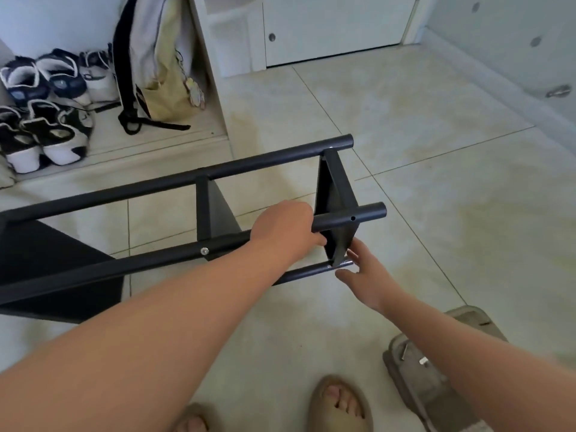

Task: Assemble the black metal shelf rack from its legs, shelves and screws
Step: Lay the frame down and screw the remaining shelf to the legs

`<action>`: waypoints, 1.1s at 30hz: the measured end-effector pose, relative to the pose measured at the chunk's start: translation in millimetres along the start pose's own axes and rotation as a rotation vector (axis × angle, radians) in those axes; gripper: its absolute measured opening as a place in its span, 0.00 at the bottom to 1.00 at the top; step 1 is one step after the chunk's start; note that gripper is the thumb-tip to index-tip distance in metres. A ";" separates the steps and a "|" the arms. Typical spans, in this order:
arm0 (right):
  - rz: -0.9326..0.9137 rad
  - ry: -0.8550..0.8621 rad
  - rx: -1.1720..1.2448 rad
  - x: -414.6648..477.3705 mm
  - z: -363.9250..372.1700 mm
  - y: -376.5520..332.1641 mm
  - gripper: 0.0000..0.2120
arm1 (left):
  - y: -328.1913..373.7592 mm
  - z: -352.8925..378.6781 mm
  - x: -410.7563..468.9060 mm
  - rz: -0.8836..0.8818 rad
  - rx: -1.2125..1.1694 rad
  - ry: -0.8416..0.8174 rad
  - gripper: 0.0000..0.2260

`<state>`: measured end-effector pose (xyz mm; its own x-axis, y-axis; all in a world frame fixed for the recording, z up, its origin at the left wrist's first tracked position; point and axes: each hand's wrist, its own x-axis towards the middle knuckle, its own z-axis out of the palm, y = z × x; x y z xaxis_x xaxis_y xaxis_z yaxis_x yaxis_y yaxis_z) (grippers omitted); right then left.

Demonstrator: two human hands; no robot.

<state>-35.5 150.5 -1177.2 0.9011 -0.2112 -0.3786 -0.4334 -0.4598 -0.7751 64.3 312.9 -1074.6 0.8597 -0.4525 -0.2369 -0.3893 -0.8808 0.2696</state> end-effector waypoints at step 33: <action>-0.334 0.090 -1.173 -20.7 2.9 -129.2 0.13 | -168.6 -13.8 -122.6 -0.236 0.156 -0.125 0.14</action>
<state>1.8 216.8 -1070.7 0.9839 0.0284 -0.1764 0.0495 -0.9920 0.1162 29.1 518.9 -1078.1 0.8890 -0.2377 -0.3913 -0.2379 -0.9701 0.0488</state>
